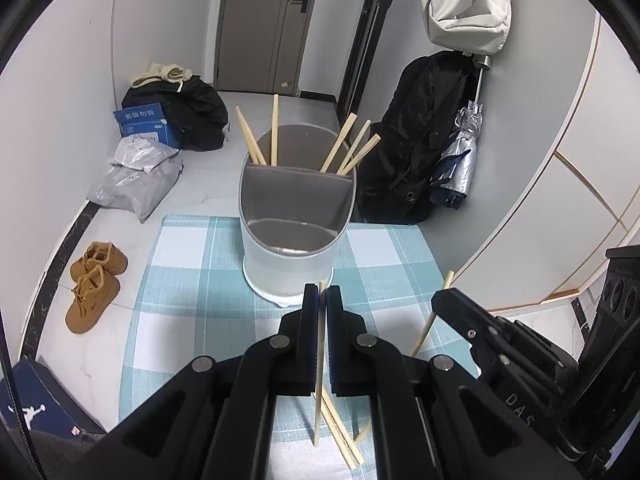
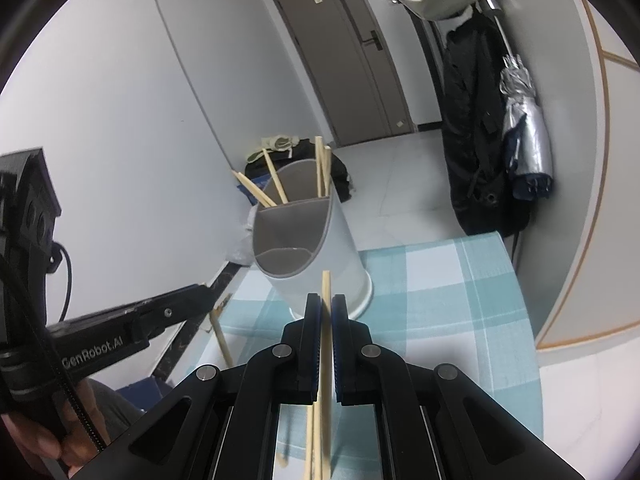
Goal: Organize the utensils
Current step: 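Raise both held chopsticks above the white holder's opening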
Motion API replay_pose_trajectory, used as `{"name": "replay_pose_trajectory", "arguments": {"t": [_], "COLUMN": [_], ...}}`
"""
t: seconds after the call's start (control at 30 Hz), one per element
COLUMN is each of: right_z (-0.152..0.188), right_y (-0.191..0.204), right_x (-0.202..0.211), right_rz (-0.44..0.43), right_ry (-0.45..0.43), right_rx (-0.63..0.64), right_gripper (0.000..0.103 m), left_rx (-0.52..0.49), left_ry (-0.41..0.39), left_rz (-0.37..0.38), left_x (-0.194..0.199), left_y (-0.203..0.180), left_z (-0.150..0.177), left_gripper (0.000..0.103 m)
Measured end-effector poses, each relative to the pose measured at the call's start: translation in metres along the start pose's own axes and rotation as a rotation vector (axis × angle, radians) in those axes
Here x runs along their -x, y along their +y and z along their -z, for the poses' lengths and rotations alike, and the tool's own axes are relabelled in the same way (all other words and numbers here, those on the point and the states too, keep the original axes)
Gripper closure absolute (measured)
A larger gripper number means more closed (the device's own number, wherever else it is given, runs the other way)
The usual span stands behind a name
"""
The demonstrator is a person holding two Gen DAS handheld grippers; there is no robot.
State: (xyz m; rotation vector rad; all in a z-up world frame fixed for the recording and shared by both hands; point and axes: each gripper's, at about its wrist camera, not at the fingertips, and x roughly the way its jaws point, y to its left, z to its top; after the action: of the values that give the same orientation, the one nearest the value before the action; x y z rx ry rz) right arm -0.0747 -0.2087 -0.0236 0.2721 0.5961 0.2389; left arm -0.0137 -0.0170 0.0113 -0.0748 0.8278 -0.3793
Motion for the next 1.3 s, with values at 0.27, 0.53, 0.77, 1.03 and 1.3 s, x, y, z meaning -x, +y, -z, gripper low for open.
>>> {"name": "replay_pose_trajectory", "arguments": {"t": [0.27,0.53,0.77,1.03,1.3], "right_z": [-0.004,-0.024,-0.037,-0.056,-0.088], "right_y": [0.001,0.011,0.010,0.011,0.012], "right_x": [-0.009,-0.013,-0.025,-0.023,-0.013], "right_rz": [0.003,0.003,0.000,-0.018,-0.029], "right_ry": [0.008,-0.028,-0.028,-0.047,-0.095], "right_rx": [-0.032,-0.011,-0.013,-0.012,0.007], "right_gripper": [0.099,0.099,0.099,0.099,0.099], "left_rx": [0.001,-0.010,-0.018,-0.021,-0.012], "left_ry": [0.018,0.016,0.023,0.011,-0.015], "left_rz": [0.035,0.051,0.076,0.125,0.152], "left_x": [-0.001,0.003,0.001,0.008,0.019], "left_y": [0.009,0.010,0.005,-0.003,-0.008], "left_z": [-0.011,-0.030,-0.042,-0.066,-0.094], "left_gripper": [0.102,0.102,0.102,0.102,0.102]}}
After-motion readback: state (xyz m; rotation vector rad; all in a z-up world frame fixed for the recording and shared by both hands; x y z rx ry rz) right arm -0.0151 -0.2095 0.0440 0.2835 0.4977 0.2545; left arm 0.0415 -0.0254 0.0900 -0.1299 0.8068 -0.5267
